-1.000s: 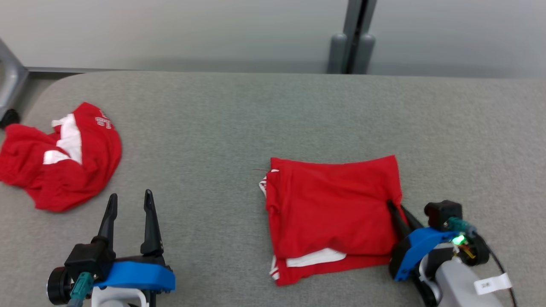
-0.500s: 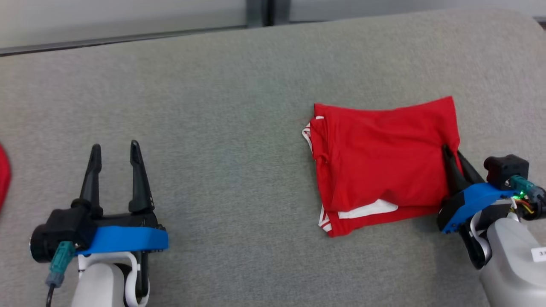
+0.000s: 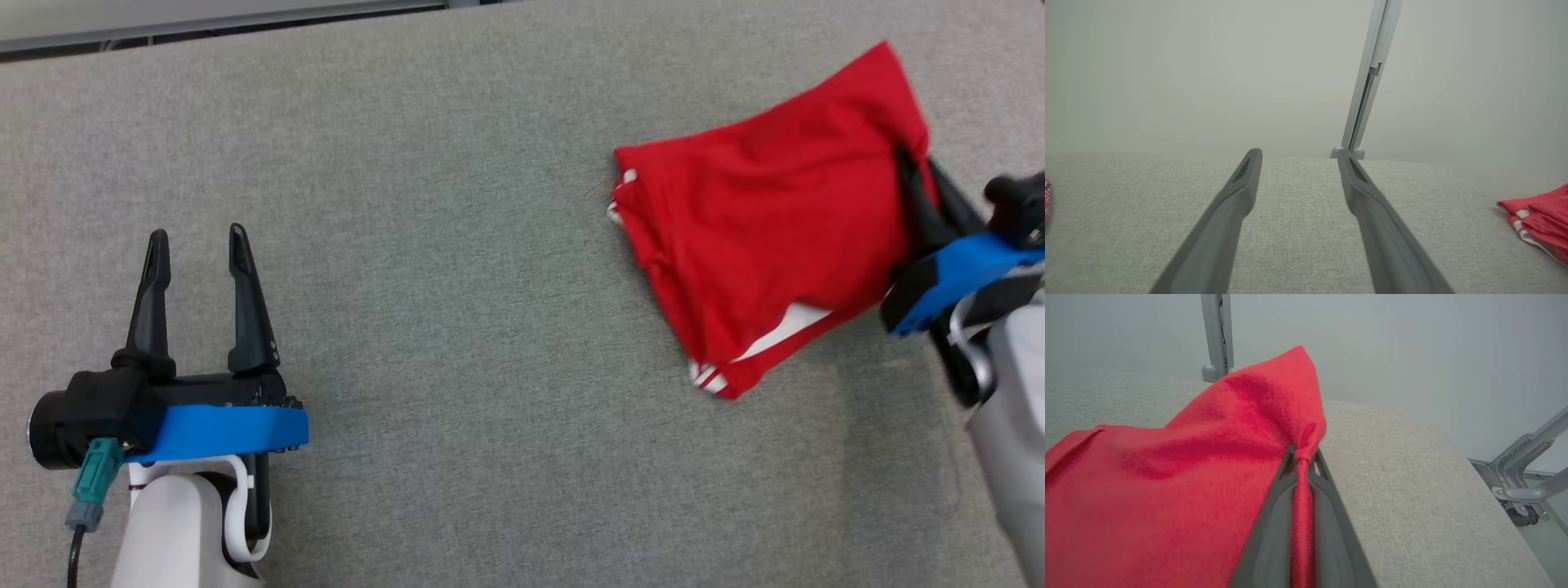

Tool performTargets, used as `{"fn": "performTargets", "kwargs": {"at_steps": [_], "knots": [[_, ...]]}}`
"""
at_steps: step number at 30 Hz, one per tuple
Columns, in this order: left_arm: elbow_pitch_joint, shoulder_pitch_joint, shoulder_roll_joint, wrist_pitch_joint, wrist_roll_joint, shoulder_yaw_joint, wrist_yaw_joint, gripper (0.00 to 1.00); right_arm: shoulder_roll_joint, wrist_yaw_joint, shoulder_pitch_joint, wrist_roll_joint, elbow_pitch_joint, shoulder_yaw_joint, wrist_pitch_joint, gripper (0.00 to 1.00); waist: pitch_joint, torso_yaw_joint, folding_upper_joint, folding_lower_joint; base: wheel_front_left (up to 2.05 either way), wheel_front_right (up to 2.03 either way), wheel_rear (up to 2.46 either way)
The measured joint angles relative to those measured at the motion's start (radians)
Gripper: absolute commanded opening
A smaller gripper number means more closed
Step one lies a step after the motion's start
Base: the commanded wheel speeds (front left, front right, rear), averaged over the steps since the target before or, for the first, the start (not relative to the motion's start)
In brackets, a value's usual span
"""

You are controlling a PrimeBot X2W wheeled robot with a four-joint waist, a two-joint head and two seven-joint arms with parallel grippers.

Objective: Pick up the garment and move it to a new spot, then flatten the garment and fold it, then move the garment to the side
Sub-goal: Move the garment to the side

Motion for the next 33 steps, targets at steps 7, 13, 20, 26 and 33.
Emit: {"fn": "performTargets", "kwargs": {"at_steps": [7, 13, 20, 26, 33], "knots": [[-0.02, -0.029, 0.002, 0.0, 0.002, -0.006, -0.01, 1.0, -0.136, 0.0, -0.127, -0.028, -0.052, -0.036, 0.079, 0.0, 0.067, 0.027, 0.0, 0.0, 0.0, 0.0, 0.0], [-0.023, -0.06, 0.002, 0.0, 0.006, -0.021, -0.016, 1.0, -0.246, 0.0, -0.188, -0.028, -0.052, -0.104, 0.145, 0.0, 0.119, 0.062, 0.0, 0.0, 0.0, 0.0, 0.0], [-0.024, -0.08, 0.002, 0.0, 0.008, -0.028, -0.018, 1.0, -0.353, 0.0, -0.242, -0.07, -0.016, -0.162, 0.201, 0.0, 0.16, 0.099, 0.0, 0.0, 0.0, 0.0, 0.0], [-0.028, -0.083, 0.003, 0.0, 0.009, -0.023, -0.019, 1.0, -0.376, 0.0, -0.285, -0.082, 0.024, -0.183, 0.232, 0.27, 0.177, 0.104, 0.0, -0.0001, 0.0, 0.0, 0.0], [-0.025, -0.093, 0.001, 0.0, 0.009, -0.025, -0.019, 1.0, -0.365, 0.0, -0.304, -0.104, 0.036, -0.213, 0.201, 1.0, 0.178, 0.11, 0.0, 0.0, 0.0, 0.0, 0.0]]}}
